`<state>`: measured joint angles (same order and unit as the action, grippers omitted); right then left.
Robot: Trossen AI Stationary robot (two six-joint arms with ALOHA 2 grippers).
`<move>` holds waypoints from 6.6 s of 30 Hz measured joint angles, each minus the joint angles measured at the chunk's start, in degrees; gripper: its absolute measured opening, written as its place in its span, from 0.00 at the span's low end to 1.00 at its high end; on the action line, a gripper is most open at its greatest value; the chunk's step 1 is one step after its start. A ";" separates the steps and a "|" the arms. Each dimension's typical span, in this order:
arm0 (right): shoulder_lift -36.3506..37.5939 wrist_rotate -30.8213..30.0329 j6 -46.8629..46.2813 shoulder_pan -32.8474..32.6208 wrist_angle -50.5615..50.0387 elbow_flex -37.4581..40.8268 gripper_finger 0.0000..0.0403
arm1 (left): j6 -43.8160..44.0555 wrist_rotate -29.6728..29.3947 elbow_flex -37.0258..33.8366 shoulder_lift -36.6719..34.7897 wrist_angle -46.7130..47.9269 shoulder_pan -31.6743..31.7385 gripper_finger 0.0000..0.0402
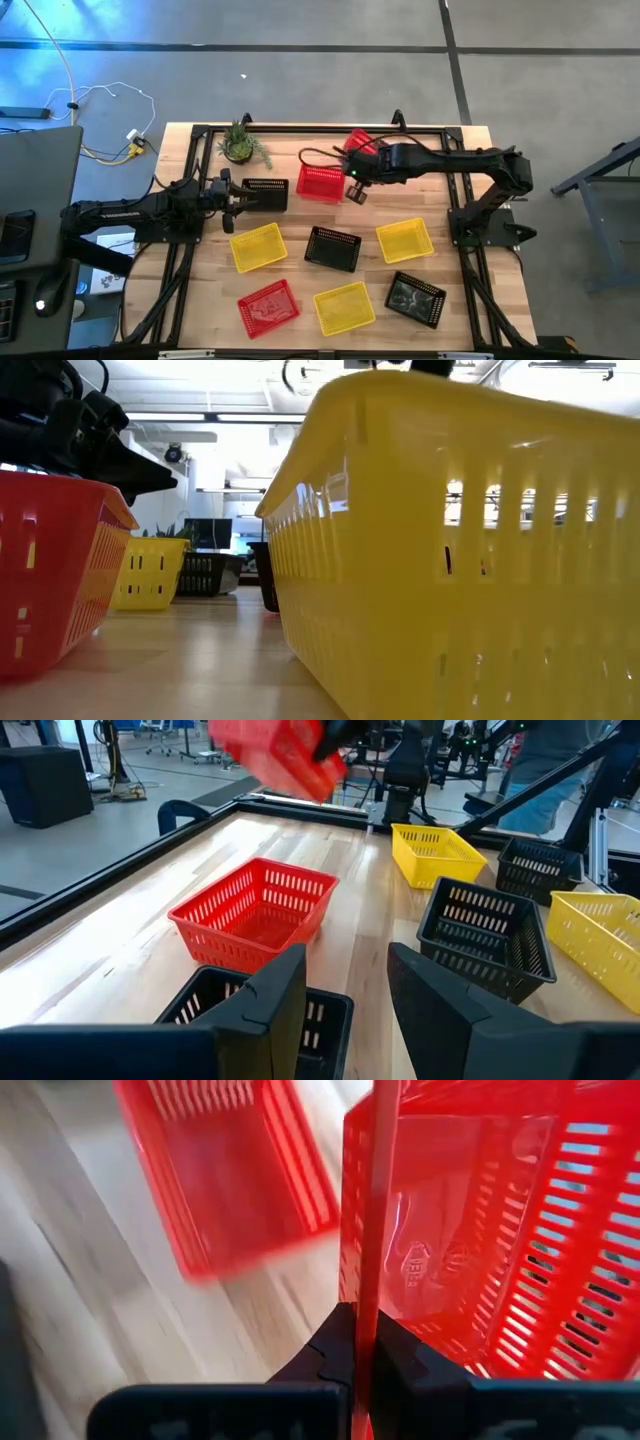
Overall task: Stack baskets by color
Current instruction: Stack the top right red bin on top of the top left red basket, then stack the red basket on top of the other red baskets
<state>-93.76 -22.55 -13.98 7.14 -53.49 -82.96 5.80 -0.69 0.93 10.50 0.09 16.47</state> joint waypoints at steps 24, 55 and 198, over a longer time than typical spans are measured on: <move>-5.92 6.58 17.51 -0.29 29.94 -4.50 0.00 | 0.01 0.00 0.00 -0.01 0.00 0.00 0.33; -23.10 14.85 13.94 1.24 -3.72 -28.00 0.00 | 1.62 -0.04 0.00 0.93 -0.06 0.00 0.33; -32.09 -0.85 13.80 12.71 -20.70 -50.82 0.29 | 57.09 -3.33 50.60 73.12 34.99 -53.46 0.33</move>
<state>-125.84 -23.40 -0.18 19.86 -74.19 -133.78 62.89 -4.02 51.53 83.62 35.09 -36.99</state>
